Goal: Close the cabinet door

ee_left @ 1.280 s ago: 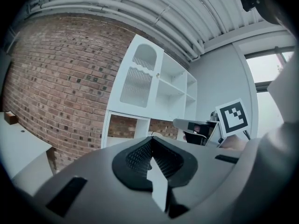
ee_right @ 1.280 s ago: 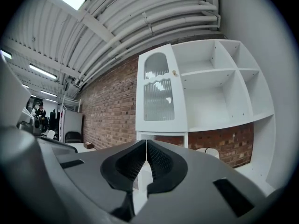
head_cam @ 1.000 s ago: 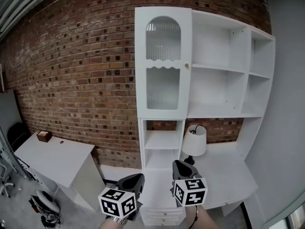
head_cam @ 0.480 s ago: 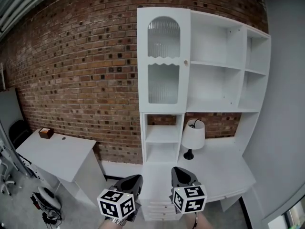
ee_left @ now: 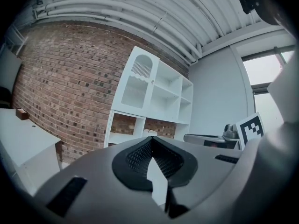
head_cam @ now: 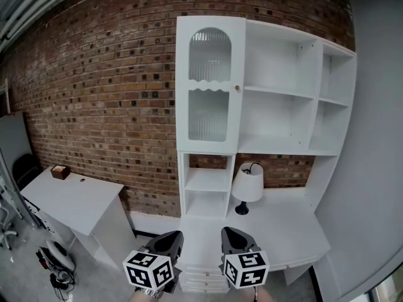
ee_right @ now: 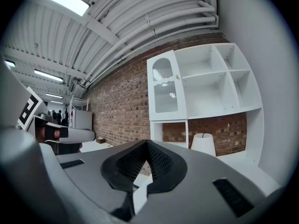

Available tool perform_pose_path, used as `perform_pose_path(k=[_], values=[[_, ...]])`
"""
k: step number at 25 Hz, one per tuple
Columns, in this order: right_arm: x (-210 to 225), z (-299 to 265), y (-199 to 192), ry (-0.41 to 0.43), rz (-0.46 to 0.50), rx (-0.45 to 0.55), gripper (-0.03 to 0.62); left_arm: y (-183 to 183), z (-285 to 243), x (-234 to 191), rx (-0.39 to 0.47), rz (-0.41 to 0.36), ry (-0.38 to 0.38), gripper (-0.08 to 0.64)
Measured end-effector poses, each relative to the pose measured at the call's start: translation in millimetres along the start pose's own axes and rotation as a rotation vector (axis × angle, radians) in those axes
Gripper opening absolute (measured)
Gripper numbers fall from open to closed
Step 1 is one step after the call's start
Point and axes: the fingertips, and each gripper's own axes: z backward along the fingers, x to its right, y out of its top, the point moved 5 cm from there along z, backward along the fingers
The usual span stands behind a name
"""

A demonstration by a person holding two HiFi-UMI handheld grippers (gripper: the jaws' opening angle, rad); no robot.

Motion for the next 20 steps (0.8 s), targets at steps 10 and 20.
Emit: perform_pose_path(k=[10, 20], values=[[33.9, 25.4, -7.4, 0.044, -0.006, -0.009, 0.026, -9.1, -20.6, 45.3, -0.011, 0.000, 0.026, 0.008], [51.4, 49.3, -11.1, 0.080, -0.010, -0.005, 0.026, -15.6, -23.9, 79.6, -0.010, -0.003, 0.049, 0.008]])
